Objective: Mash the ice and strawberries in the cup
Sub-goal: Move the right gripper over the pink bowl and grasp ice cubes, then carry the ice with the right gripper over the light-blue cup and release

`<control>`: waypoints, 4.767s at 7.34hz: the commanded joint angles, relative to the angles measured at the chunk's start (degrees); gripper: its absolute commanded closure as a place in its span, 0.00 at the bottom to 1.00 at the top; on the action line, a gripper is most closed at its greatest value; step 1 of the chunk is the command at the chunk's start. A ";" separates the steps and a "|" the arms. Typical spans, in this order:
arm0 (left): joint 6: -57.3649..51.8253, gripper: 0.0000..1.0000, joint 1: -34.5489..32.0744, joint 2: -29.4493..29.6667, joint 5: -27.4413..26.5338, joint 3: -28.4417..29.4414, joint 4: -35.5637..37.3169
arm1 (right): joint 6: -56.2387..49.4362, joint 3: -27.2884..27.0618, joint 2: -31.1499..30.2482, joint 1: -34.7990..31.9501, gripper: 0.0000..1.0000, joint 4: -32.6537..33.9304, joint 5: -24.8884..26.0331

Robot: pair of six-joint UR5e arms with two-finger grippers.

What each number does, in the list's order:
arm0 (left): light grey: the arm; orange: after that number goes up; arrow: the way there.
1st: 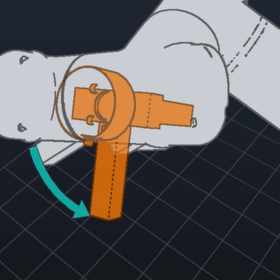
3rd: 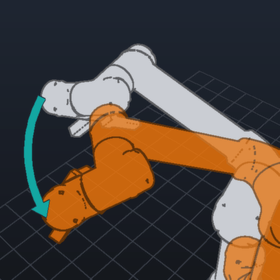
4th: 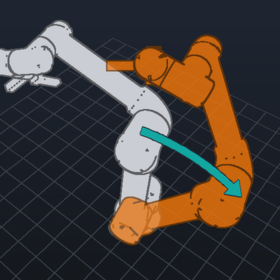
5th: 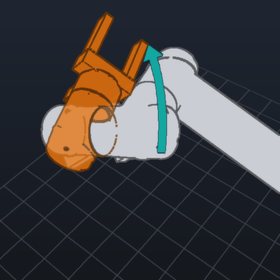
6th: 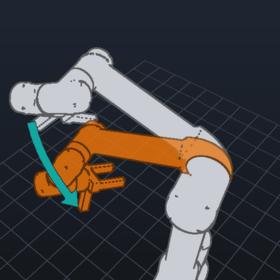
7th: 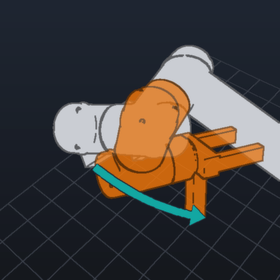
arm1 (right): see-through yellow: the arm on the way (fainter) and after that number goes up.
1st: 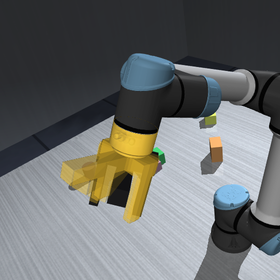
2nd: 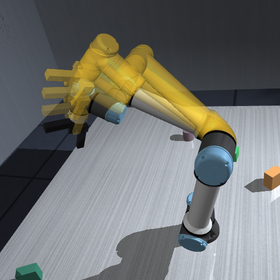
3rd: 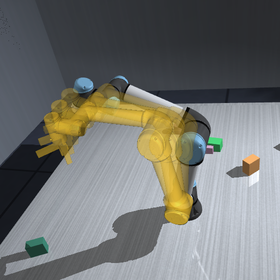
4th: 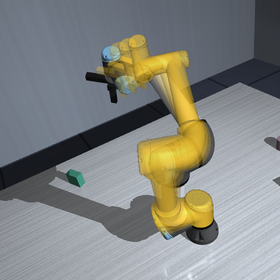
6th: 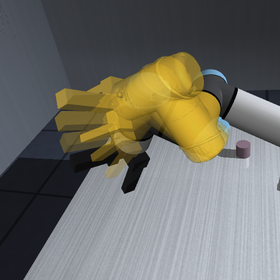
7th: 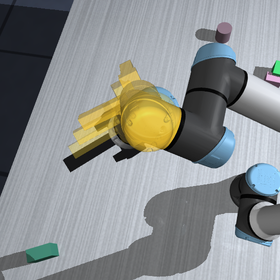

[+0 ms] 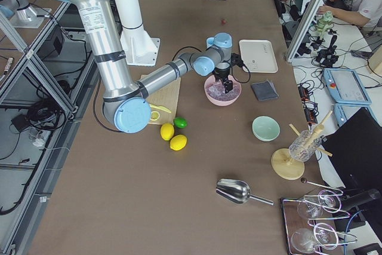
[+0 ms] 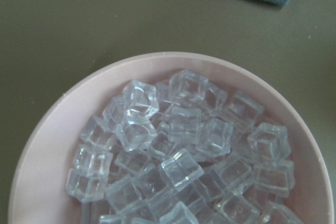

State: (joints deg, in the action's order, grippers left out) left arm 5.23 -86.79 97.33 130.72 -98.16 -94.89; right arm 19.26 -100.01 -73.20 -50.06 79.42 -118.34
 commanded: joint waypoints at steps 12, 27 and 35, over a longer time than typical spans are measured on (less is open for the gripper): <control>3.12 0.02 0.13 0.85 -0.20 -0.37 -0.12 | -0.36 -0.01 -1.68 2.69 0.44 -0.05 1.10; 4.00 0.02 0.83 1.81 -0.20 -0.28 -0.12 | 36.44 8.54 39.84 7.94 1.00 29.22 0.64; 3.82 0.02 1.19 1.72 -0.29 0.08 -0.12 | 44.55 20.03 40.15 19.30 1.00 12.60 12.43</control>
State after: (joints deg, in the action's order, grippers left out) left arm 9.08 -85.64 99.00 130.44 -98.05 -95.08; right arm 63.72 -80.03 -33.00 -31.45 92.07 -106.52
